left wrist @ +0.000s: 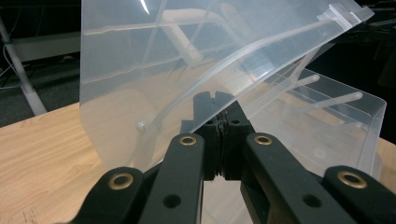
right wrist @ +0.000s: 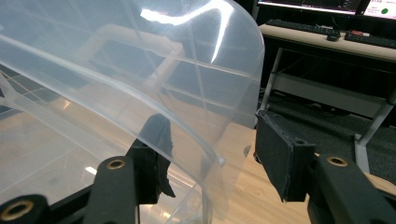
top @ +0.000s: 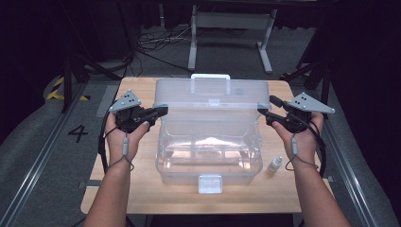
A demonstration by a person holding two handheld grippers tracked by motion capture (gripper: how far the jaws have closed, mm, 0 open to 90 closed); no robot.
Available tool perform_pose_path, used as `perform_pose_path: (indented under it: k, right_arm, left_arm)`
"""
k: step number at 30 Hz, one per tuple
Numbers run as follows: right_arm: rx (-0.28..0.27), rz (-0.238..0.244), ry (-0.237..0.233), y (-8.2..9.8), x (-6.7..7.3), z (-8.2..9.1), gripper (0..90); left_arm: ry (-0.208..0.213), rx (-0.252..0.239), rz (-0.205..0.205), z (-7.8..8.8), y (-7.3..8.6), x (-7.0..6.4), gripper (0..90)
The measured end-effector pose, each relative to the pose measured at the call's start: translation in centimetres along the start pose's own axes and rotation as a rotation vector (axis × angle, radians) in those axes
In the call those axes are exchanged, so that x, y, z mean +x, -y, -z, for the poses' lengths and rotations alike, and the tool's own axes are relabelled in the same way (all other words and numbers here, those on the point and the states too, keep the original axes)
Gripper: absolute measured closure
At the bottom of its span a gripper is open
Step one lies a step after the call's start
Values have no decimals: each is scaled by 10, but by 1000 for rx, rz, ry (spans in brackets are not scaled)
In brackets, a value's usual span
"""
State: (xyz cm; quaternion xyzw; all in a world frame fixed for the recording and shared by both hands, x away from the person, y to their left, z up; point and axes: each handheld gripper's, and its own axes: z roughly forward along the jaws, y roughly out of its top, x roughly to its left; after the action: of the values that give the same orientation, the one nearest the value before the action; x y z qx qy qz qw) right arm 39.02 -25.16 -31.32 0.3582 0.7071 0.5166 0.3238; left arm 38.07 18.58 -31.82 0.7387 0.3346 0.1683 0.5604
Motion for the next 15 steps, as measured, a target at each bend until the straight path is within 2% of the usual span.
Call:
perform_pose_path:
  k: [6,15]
  right_arm:
    - [-16,-1,17,-1,2,-4,469]
    - [-35,42,54,-3,5,-3,602]
  left_arm:
    - [1,4,-3,1,0,0,877]
    - [6,18,-2,-2,2,-1,871]
